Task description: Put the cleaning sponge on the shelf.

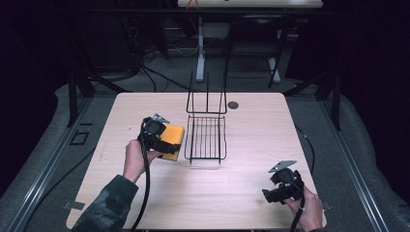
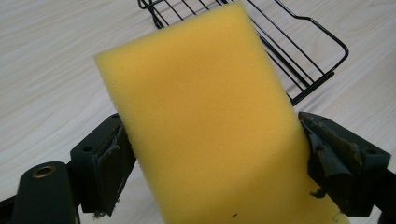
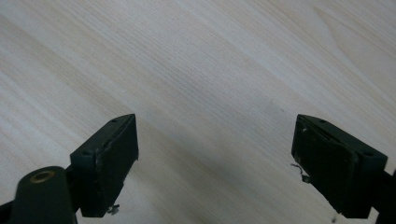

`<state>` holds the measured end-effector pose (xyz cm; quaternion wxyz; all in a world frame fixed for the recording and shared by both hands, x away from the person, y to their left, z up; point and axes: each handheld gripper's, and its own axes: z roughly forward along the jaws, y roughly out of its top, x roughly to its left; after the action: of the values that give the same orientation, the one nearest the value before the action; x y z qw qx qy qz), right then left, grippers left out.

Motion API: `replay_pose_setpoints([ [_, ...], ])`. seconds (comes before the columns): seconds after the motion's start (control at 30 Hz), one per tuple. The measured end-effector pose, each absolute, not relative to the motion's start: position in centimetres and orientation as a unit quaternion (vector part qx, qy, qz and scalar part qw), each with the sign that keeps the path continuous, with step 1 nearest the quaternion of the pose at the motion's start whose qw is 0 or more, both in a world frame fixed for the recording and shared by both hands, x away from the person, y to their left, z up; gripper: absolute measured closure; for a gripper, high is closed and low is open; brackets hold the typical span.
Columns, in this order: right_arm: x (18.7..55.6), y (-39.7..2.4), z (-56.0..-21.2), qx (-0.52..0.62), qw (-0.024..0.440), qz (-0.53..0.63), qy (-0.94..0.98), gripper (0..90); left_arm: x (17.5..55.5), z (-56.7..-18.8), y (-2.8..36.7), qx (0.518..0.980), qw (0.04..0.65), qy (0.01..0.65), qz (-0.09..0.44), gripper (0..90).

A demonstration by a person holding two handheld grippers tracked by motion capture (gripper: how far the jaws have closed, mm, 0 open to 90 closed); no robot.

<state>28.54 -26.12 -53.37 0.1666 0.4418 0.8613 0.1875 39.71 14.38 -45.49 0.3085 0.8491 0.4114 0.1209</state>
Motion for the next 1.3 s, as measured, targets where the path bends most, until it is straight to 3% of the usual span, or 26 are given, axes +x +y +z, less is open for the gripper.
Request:
replay_pose_setpoints([
  [1.3,28.5,-26.2,-53.4,0.44,0.164,0.187,0.863,14.4,43.7,-47.6,10.0,0.824,0.343,0.438,0.109,15.2],
])
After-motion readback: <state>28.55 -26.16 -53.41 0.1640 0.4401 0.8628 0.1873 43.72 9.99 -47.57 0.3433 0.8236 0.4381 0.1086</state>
